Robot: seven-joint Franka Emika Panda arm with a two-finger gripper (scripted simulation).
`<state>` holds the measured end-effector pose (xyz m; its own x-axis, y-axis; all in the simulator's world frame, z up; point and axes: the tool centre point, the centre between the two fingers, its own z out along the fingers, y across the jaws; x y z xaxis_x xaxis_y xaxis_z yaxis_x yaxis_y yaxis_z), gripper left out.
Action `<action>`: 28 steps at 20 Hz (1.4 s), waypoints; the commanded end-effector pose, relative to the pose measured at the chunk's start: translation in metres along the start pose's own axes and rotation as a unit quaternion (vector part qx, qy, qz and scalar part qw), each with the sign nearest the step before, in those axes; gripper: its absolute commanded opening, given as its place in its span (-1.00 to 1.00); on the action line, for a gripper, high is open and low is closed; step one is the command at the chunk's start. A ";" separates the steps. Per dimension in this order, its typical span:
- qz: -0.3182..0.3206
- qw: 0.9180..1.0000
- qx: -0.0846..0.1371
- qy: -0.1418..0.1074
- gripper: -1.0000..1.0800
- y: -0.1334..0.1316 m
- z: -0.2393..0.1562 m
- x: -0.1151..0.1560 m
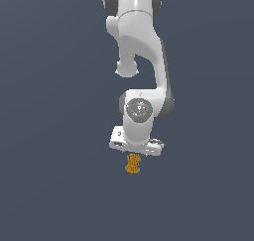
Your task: Pick up the object and move it to a goal position.
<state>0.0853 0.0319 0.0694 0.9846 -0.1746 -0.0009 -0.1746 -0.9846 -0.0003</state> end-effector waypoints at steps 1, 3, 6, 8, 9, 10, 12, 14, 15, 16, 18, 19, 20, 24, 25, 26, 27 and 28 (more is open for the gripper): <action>0.003 1.000 0.000 0.000 0.92 -0.001 0.003 0.002; 0.004 1.000 0.000 0.000 0.92 -0.002 0.004 0.003; 0.003 1.000 0.000 0.000 0.92 -0.001 0.005 0.002; 0.003 1.000 0.000 0.000 0.92 -0.002 0.010 0.002; 0.003 1.000 0.000 0.000 0.92 -0.001 0.013 0.002; 0.003 1.000 0.000 0.000 0.92 -0.001 0.017 0.002; 0.003 1.000 0.000 0.000 0.92 -0.001 0.028 0.001; 0.003 1.000 0.000 0.000 0.92 -0.001 0.040 0.001; 0.004 1.000 0.000 0.000 0.92 -0.001 0.044 0.001; 0.004 1.000 0.000 0.000 0.92 -0.001 0.048 0.001; 0.004 1.000 0.000 0.000 0.92 -0.001 0.053 0.001; 0.004 1.000 0.000 0.000 0.92 -0.001 0.054 0.002; 0.004 1.000 0.000 0.000 0.92 -0.001 0.055 0.002; 0.004 1.000 0.000 0.000 -1.00 -0.002 0.054 0.003; 0.004 1.000 0.000 0.000 -1.00 -0.002 0.054 0.003; 0.004 1.000 0.000 0.000 -1.00 -0.002 0.054 0.003; 0.004 1.000 0.000 0.000 -1.00 -0.002 0.054 0.003; 0.004 1.000 0.000 0.000 -1.00 -0.002 0.054 0.003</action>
<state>0.0878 0.0332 0.0149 0.9834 -0.1817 -0.0010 -0.1817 -0.9834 0.0001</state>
